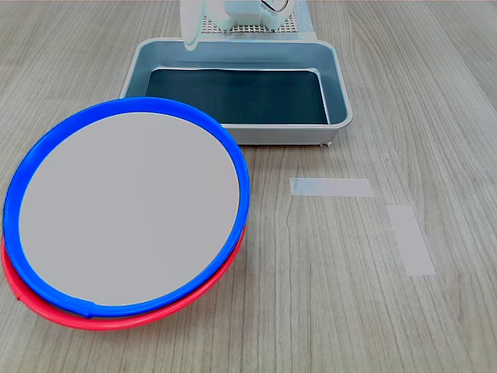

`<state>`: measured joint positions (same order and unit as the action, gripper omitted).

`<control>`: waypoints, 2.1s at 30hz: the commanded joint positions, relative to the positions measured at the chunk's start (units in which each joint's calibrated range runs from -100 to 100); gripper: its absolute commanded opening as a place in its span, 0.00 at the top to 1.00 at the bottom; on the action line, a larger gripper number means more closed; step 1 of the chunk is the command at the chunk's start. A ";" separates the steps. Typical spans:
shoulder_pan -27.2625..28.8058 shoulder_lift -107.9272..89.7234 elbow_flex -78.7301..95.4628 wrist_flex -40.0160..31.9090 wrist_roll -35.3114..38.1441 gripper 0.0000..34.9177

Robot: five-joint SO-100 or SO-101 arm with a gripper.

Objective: Lift the stacked dish and set it down on the table.

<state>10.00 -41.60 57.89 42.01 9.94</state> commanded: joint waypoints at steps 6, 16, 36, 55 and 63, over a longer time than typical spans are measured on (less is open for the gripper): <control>2.28 21.01 -18.61 -4.33 -0.63 0.60; 2.94 32.52 -26.26 -6.39 -0.34 0.57; 2.09 31.75 -32.72 -3.67 -0.59 1.00; -18.89 34.40 -41.83 5.25 -2.05 1.00; -21.91 43.01 -40.73 0.96 -2.00 1.00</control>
<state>-11.24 0.68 18.15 44.78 7.74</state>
